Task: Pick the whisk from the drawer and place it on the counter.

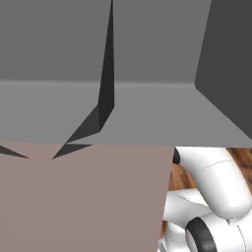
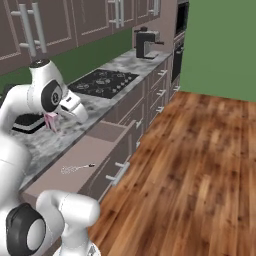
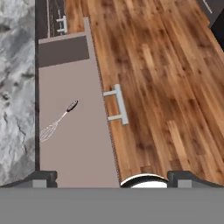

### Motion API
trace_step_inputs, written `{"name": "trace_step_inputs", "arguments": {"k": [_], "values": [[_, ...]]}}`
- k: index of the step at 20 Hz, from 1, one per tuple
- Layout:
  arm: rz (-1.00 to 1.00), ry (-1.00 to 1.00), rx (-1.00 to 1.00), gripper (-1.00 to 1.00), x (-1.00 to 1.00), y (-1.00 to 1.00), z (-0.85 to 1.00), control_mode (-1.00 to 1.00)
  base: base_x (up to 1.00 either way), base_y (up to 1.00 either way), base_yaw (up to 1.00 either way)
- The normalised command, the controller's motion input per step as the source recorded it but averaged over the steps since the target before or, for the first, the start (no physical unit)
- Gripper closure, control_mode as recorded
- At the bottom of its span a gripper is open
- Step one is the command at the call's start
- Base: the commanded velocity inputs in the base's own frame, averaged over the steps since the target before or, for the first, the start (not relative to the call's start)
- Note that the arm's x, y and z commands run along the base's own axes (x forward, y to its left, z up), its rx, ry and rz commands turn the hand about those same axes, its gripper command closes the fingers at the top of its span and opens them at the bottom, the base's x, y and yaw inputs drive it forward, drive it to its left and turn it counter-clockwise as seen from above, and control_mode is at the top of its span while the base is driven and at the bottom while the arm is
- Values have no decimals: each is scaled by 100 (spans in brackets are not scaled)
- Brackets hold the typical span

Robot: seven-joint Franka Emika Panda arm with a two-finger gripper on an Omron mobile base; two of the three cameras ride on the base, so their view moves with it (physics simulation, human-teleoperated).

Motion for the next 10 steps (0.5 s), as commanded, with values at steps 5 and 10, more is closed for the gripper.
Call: {"name": "trace_step_inputs", "arguments": {"k": [5, 10], "values": [[-22, 8, 0, -100, 0, -12, -27, -100, 0, 0, 0], [-12, 27, 0, -100, 10, -19, -38, -100, 0, 0, 0]]}}
